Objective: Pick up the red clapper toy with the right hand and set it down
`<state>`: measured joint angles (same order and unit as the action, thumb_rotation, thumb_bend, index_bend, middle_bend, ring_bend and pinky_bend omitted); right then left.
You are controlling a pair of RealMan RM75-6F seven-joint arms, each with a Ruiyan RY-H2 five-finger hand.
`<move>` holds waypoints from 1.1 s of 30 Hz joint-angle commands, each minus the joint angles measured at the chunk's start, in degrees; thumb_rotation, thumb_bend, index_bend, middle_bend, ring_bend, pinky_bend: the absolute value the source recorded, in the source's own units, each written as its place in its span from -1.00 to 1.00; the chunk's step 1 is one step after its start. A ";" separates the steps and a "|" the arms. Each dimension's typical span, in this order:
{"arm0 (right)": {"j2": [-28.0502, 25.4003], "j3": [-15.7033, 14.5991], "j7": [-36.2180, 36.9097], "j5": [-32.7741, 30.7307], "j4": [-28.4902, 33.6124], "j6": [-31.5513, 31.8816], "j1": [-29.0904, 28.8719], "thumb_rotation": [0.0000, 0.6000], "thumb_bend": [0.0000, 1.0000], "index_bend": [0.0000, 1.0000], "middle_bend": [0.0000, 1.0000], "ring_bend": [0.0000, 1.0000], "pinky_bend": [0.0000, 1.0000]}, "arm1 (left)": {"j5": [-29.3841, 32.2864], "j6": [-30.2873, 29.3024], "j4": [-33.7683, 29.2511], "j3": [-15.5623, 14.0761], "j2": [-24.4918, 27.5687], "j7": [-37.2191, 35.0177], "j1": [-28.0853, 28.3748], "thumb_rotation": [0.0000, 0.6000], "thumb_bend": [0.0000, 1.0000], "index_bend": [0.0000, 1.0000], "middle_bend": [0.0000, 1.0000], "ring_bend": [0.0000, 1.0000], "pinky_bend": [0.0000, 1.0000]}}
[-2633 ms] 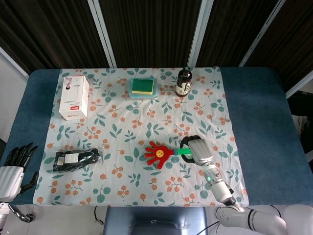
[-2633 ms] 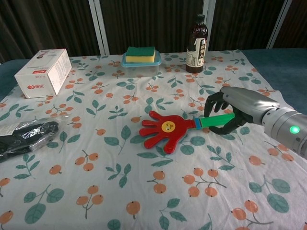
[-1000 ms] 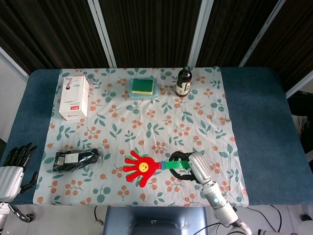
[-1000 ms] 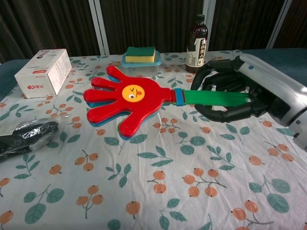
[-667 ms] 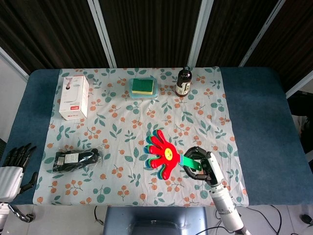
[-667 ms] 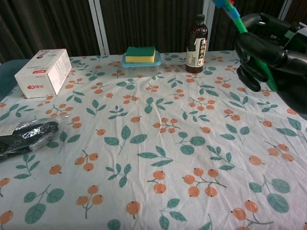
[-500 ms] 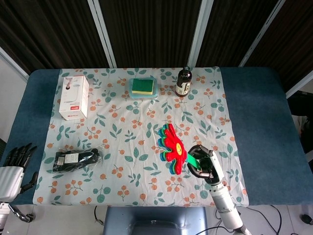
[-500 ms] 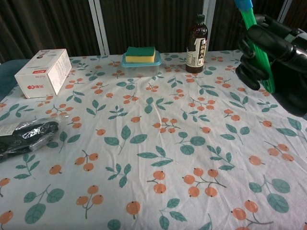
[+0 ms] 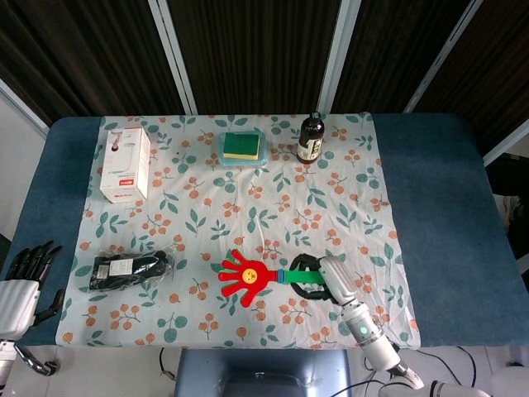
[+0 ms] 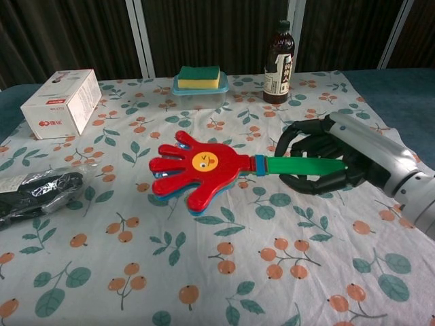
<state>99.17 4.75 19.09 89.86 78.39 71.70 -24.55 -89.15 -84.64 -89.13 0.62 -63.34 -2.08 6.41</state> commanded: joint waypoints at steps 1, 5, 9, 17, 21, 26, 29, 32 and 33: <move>1.54 0.75 -3.12 -2.28 -4.54 -3.47 -2.01 1.00 -0.03 0.99 0.62 0.85 0.86 | -0.12 -0.10 -0.04 -0.03 -0.01 0.05 -0.02 1.00 -0.11 -1.00 -1.00 -1.00 -0.99; 3.66 1.17 -5.60 -0.92 -9.70 -0.85 -2.32 1.00 -0.03 0.99 0.62 0.85 0.86 | -0.21 -0.06 -0.21 -0.11 -0.01 0.14 -0.02 1.00 -0.11 -1.00 -1.00 -1.00 -0.99; 5.54 0.33 -6.94 -1.28 -15.10 -2.50 -2.89 1.00 -0.03 0.93 0.62 0.81 0.80 | -0.35 -0.14 -0.28 -0.18 0.04 0.09 -0.06 1.00 -0.11 -1.00 -1.00 -1.00 -0.99; -0.07 -0.92 -9.86 -3.96 -11.75 -9.49 -4.02 1.00 -0.17 -0.59 -0.31 -0.35 -0.28 | -0.30 -0.16 -0.07 -0.15 0.14 -0.35 -0.08 1.00 -0.11 -1.00 -1.00 -1.00 -0.99; -8.97 -2.50 -15.83 -4.93 -2.17 -11.18 -3.19 1.00 -0.42 -1.00 -0.84 -0.88 -0.81 | 0.43 0.58 -0.24 -0.02 0.29 -0.49 0.10 1.00 -0.11 -1.00 -1.00 -1.00 -0.99; -21.19 -6.07 -24.33 -1.44 9.50 -1.05 2.97 1.00 -0.47 -1.00 -1.00 -1.00 -1.00 | 0.41 0.07 -0.53 0.01 0.32 0.14 -0.15 1.00 -0.11 -1.00 -1.00 -1.00 -0.99; -28.14 -8.79 -28.51 -0.35 15.64 5.22 7.91 1.00 -0.47 -1.00 -1.00 -1.00 -1.00 | 0.10 -0.28 -0.62 -0.07 0.02 1.06 -0.27 1.00 -0.11 -1.00 -1.00 -1.00 -0.99; -31.03 -10.30 -32.00 0.86 16.76 11.57 12.46 1.00 -0.47 -1.00 -1.00 -1.00 -1.00 | -0.46 -0.04 -0.86 -0.42 -0.33 2.28 -0.15 1.00 -0.11 -1.00 -1.00 -1.00 -0.99; -31.12 -10.56 -32.95 1.36 16.16 13.31 13.63 1.00 -0.47 -1.00 -1.00 -1.00 -1.00 | -0.65 0.01 -0.92 -0.52 -0.47 2.60 -0.12 1.00 -0.11 -1.00 -1.00 -1.00 -0.99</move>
<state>71.20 -3.13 -8.93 89.12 92.80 78.36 -16.36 -89.60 -84.72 -89.94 0.24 -63.66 0.29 6.24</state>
